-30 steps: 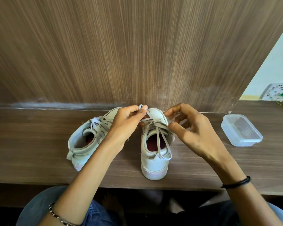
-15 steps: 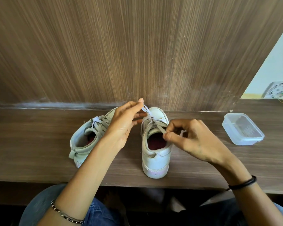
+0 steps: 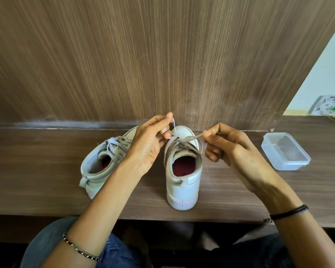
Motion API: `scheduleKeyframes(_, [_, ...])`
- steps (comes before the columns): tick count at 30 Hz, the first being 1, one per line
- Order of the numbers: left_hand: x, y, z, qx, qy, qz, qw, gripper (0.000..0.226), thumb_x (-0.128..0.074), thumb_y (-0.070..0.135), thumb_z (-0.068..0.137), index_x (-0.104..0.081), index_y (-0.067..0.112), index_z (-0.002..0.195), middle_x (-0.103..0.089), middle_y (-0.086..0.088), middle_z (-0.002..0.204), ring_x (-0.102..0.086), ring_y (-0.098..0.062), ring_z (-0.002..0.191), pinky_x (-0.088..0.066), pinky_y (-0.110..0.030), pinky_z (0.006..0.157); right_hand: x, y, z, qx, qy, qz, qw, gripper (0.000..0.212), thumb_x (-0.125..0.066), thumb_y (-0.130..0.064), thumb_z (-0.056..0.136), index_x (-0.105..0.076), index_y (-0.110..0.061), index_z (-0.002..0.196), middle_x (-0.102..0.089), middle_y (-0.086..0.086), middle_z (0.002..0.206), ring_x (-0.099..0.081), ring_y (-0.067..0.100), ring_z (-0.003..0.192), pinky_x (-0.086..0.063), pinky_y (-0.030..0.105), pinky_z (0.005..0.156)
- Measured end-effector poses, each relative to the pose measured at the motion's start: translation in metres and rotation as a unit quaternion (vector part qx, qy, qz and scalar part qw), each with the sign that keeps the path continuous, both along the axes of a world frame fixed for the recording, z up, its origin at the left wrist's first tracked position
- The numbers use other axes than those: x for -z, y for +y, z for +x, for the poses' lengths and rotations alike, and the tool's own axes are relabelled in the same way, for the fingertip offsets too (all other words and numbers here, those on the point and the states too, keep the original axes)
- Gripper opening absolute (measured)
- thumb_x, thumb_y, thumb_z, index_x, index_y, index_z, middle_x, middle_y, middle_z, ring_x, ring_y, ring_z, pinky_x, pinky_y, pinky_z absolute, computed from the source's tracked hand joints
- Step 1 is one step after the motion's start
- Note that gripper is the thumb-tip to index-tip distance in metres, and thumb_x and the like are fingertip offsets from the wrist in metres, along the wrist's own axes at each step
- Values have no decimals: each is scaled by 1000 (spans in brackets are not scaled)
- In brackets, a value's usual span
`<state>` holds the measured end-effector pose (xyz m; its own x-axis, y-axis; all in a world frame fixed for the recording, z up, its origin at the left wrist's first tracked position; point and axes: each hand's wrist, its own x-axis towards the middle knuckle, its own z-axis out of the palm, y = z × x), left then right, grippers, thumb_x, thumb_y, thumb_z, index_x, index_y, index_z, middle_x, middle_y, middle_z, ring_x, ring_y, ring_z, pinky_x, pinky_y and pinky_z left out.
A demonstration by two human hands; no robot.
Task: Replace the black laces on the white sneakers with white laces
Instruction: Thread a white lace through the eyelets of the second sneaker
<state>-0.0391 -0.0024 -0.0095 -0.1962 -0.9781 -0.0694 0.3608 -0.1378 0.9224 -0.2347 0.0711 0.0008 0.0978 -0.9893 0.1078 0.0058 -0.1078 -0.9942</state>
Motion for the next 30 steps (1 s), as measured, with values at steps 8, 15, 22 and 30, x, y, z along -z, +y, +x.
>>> scheduleKeyframes(8, [5,-3,4,-51,-203,-111,972,19,-70,28,95,-68,9,93,-55,5,82,-42,1,54,-35,-10,58,3,-4,-4,19,42,6,999,23,-55,-10,103,-50,3,85,-37,-1,67,-33,12,61,-33,30,65])
scheduleKeyframes(15, [7,-6,6,-71,-242,-119,960,25,-69,30,96,-62,11,80,-42,15,61,-37,-2,57,-32,-21,66,4,-3,4,60,67,8,996,36,-59,-15,101,-48,-15,67,-34,-1,63,-30,17,64,-33,27,63])
scheduleKeyframes(22, [14,-6,1,-86,-325,-162,928,44,-65,32,97,-33,20,70,-26,13,58,-25,-7,56,-25,-25,56,16,-4,19,183,122,-26,975,50,-72,-26,95,-34,-19,63,-28,-9,52,-21,11,50,-24,23,45])
scheduleKeyframes(30, [21,-13,6,-64,-557,-318,765,27,-46,7,102,-33,11,80,-34,2,57,-32,-25,55,-25,-32,51,23,-8,19,219,201,-68,953,46,-64,-9,87,-27,-19,62,-27,-8,52,-21,10,52,-25,24,45])
